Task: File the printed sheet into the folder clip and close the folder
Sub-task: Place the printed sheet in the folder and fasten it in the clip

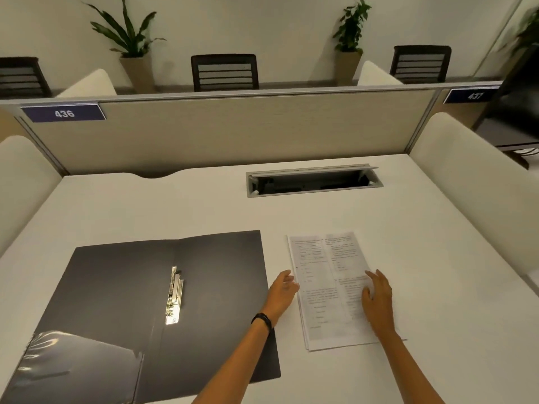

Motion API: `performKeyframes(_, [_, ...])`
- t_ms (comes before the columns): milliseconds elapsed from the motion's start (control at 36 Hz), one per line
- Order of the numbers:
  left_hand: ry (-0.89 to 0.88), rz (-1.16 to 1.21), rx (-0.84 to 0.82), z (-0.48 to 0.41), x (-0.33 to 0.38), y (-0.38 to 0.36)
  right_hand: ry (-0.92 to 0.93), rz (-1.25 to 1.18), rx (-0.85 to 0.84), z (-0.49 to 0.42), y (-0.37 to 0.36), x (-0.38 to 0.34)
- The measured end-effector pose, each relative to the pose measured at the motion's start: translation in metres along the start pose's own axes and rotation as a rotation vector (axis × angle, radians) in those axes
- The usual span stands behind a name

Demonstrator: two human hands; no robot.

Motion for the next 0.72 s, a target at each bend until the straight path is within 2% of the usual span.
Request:
performKeyframes(222, [0.122, 0.275, -0.009, -0.009, 0.011, -0.005, -0.001, 0.028, -0.016, -0.005, 0.007, 0.008])
performKeyframes(361, [0.104, 0.16, -0.009, -0.01, 0.02, -0.011, 0.023, 0.031, 0.01, -0.001, 0.007, 0.011])
performKeyframes(528, [0.077, 0.126, 0.096, -0.01, 0.021, -0.025, -0.013, 0.017, 0.053, 0.002, 0.007, 0.013])
performKeyframes(722, [-0.099, 0.057, 0.085, -0.002, 0.012, -0.039, -0.054, -0.04, 0.094, 0.005, 0.008, 0.009])
Point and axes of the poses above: each hand's wrist, its own z-axis away from the middle knuckle, its own y-axis out of the back of the hand, x = y × z, the point moved 2 cm from there along -z, towards the middle knuckle, and after that the axes turned 12 degrees about y, right-handed, at the moved point
